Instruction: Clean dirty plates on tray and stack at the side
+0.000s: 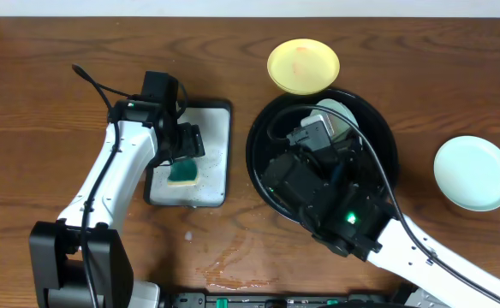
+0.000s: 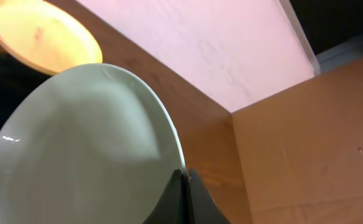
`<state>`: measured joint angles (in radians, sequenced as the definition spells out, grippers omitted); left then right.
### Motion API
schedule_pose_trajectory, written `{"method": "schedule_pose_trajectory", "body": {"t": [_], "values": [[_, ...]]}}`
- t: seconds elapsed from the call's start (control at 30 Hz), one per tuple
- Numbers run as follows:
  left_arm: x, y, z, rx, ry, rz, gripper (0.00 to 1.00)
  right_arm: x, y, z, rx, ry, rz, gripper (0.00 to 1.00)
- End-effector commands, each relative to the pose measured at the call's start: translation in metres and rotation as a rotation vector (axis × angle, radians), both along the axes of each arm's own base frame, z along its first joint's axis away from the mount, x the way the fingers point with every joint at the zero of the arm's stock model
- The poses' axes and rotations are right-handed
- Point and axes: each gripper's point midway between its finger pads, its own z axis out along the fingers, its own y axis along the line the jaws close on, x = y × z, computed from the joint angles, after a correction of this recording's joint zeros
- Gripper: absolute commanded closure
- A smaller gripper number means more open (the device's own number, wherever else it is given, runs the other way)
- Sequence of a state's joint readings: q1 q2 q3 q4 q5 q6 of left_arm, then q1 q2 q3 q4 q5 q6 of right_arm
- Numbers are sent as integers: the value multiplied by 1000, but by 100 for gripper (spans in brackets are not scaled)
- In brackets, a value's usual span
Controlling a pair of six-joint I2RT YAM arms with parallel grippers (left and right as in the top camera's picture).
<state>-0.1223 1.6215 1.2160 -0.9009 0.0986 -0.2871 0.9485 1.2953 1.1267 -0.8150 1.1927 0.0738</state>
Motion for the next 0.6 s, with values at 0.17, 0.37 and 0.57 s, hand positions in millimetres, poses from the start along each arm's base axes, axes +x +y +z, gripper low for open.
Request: {"method": "schedule_pose_trajectory", "body": {"t": [0.17,0.37,0.57], "values": [[-1,2,-3,7,9,-3,18,-2,11,-3,23,59,67,99],[-1,2,-3,7,9,-3,17,2,15,-30,185,180,85,99],[-1,2,-3,7,9,-3,18,17,-2,-61,382,311,7,99]]}}
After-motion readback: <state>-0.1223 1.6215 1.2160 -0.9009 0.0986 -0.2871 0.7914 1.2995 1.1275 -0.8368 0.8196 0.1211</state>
